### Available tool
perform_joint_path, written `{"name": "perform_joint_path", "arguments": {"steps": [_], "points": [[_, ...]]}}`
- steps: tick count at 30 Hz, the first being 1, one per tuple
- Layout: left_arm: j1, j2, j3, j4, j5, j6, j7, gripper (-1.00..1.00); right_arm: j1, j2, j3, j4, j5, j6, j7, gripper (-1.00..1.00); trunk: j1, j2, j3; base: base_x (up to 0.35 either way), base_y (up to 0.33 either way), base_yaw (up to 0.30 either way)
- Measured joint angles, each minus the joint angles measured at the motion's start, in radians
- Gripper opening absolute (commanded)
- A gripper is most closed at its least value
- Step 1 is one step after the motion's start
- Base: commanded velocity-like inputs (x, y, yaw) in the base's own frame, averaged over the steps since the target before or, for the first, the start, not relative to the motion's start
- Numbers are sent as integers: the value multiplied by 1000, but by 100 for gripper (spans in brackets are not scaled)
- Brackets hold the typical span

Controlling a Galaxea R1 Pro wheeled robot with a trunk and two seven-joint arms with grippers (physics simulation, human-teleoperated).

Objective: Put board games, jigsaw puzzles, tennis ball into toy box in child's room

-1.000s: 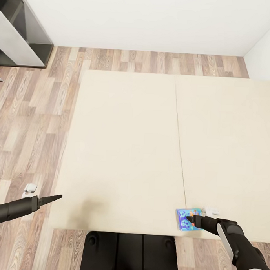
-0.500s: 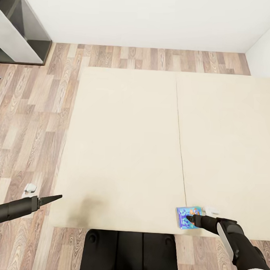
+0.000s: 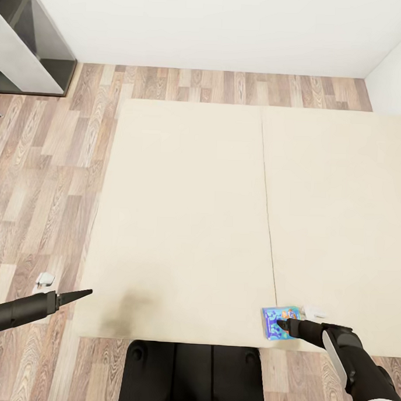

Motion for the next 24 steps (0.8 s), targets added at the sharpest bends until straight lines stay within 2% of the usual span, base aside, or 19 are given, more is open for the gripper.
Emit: {"name": "perform_joint_path", "arguments": {"steps": [9,24], "points": [[0,0,0,0,0,0,0,100,0,0,-1,0,6,-2,5,100,0,0,0,0,0,0],[-1,1,-1,1,-1,0,-2,100,-10,1,-2,4,2,-3,85,100,1,0,0,0,0,0]]}}
